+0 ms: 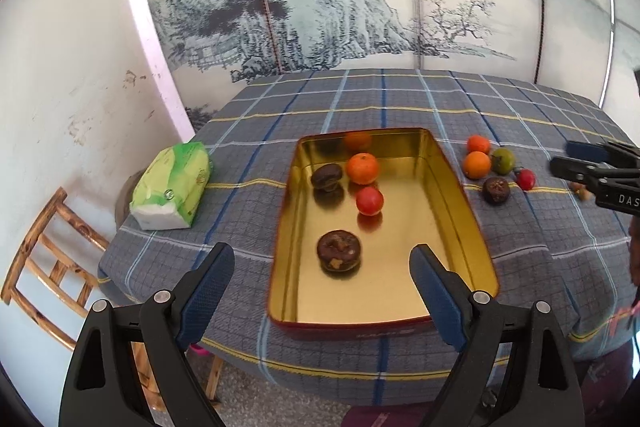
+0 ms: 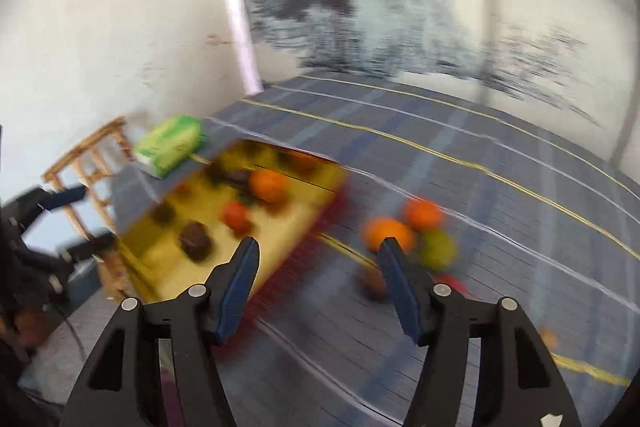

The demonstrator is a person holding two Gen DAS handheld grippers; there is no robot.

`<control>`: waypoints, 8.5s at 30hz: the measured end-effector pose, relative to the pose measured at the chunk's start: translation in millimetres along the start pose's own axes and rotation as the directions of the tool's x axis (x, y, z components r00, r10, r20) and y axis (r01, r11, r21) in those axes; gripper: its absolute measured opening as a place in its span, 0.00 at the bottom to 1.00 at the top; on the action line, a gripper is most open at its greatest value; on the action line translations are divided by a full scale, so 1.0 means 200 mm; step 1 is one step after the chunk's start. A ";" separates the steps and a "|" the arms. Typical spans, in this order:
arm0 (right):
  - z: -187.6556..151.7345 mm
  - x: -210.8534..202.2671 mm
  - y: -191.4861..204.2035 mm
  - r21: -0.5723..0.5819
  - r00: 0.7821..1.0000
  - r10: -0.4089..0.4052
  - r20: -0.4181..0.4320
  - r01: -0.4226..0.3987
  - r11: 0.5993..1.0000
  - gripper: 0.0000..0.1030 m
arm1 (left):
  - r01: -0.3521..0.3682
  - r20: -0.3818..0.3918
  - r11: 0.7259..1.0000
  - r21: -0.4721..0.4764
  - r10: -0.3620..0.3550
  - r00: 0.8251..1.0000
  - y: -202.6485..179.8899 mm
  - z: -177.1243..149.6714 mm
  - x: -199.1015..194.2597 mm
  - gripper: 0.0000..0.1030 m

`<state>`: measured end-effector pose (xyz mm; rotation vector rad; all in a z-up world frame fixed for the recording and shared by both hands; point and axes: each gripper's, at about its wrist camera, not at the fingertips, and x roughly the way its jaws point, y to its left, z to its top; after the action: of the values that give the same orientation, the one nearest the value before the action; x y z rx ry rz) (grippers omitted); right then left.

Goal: Organize fruits
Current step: 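Move the open right gripper back toward the loose fruits, then grasp another dark brown fruit with the left gripper while the right approaches tan fruits, then grasp the green fruit with the right gripper while the left holds the dark brown fruit, then lower the dark brown fruit into the tin and open the left gripper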

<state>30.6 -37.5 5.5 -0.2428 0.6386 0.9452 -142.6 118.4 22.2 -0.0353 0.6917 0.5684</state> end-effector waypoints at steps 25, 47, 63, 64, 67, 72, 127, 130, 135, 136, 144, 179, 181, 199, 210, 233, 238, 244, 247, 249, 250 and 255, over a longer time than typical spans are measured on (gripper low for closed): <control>-0.51 -0.16 -0.95 0.325 0.943 -0.308 -0.125 0.332 0.886 0.64 | 0.101 -0.053 0.967 0.234 -0.091 0.994 -0.56 0.21 0.13 0.88; -0.53 -0.20 -1.00 0.401 0.978 -0.203 -0.050 0.206 0.893 0.71 | 0.393 -0.367 0.899 0.193 -0.306 0.879 -0.93 0.47 0.68 0.58; -0.54 -0.20 -1.04 0.449 0.988 -0.149 -0.031 0.147 0.882 0.74 | 0.383 -0.469 0.916 0.122 -0.287 0.835 -0.98 0.42 0.93 0.39; -0.54 -0.20 -1.04 0.454 0.989 -0.146 -0.033 0.145 0.879 0.74 | 0.384 -0.468 0.916 0.115 -0.291 0.834 -0.98 0.42 0.93 0.39; -0.54 -0.20 -1.05 0.463 0.989 -0.144 -0.033 0.142 0.875 0.74 | 0.398 -0.472 0.914 0.080 -0.317 0.823 -0.97 0.41 0.92 0.38; -0.54 -0.20 -1.06 0.470 0.989 -0.146 -0.031 0.143 0.871 0.74 | 0.438 -0.446 0.899 -0.015 -0.398 0.802 -0.93 0.37 0.80 0.38; 0.10 0.63 -0.42 -0.025 0.963 0.079 -0.257 -0.088 0.996 0.34 | 0.487 -0.270 0.872 -0.054 -0.483 0.833 -0.61 0.33 0.30 0.38; 0.11 0.48 -0.44 0.028 0.980 0.087 -0.179 -0.084 0.996 0.34 | 0.482 -0.259 0.875 -0.051 -0.478 0.839 -0.60 0.33 0.29 0.38; 0.02 0.12 -0.40 0.077 0.996 0.078 -0.041 -0.075 0.994 0.34 | 0.476 -0.244 0.878 -0.049 -0.472 0.847 -0.58 0.32 0.24 0.38; 0.00 0.08 -0.40 0.083 0.997 0.075 -0.029 -0.072 0.994 0.34 | 0.473 -0.239 0.880 -0.049 -0.470 0.850 -0.57 0.31 0.23 0.38; -0.20 -0.20 -0.35 0.115 1.000 0.030 0.003 -0.030 0.993 0.34 | 0.431 -0.219 0.899 -0.070 -0.436 0.873 -0.45 0.26 0.14 0.38; -0.28 -0.32 -0.20 0.092 0.999 0.041 0.004 -0.041 0.995 0.34 | 0.289 -0.243 0.949 -0.126 -0.312 0.919 -0.17 0.16 0.32 0.38; -0.28 -0.33 -0.21 0.092 0.999 0.041 0.004 -0.041 0.995 0.34 | 0.287 -0.246 0.951 -0.120 -0.308 0.919 -0.18 0.15 0.34 0.38; -0.28 -0.30 -0.24 0.110 0.999 0.045 -0.019 -0.043 0.993 0.34 | 0.283 -0.272 0.954 -0.102 -0.301 0.914 -0.24 0.16 0.45 0.38; -0.29 -0.29 -0.25 0.110 0.998 0.048 -0.027 -0.044 0.993 0.34 | 0.281 -0.269 0.955 -0.097 -0.297 0.916 -0.26 0.22 0.51 0.38; -0.30 -0.26 -0.27 0.129 0.998 0.051 -0.049 -0.044 0.991 0.34 | 0.254 -0.337 0.963 -0.087 -0.268 0.902 -0.36 0.41 0.78 0.39; -0.30 -0.25 -0.28 0.131 0.997 0.051 -0.056 -0.044 0.990 0.34 | 0.244 -0.349 0.966 -0.089 -0.259 0.901 -0.36 0.42 0.81 0.39; -0.30 -0.24 -0.27 0.131 0.997 0.052 -0.058 -0.044 0.990 0.34 | 0.230 -0.361 0.968 -0.096 -0.249 0.899 -0.35 0.42 0.84 0.39; -0.30 -0.24 -0.27 0.131 0.997 0.053 -0.060 -0.044 0.990 0.34 | 0.227 -0.373 0.969 -0.094 -0.246 0.895 -0.35 0.42 0.86 0.39; -0.30 -0.24 -0.27 0.132 0.997 0.053 -0.059 -0.045 0.990 0.34 | 0.225 -0.375 0.970 -0.089 -0.242 0.895 -0.36 0.41 0.86 0.39; -0.30 -0.24 -0.27 0.131 0.997 0.054 -0.058 -0.046 0.990 0.34 | 0.225 -0.375 0.970 -0.088 -0.242 0.895 -0.36 0.40 0.86 0.39; -0.31 -0.23 -0.26 0.127 0.997 0.053 -0.058 -0.045 0.991 0.34 | 0.225 -0.365 0.971 -0.082 -0.239 0.900 -0.36 0.39 0.85 0.40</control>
<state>28.8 -127.3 -18.6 -0.1452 0.7610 0.9438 46.4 157.1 -31.7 -0.2645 1.0322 0.3442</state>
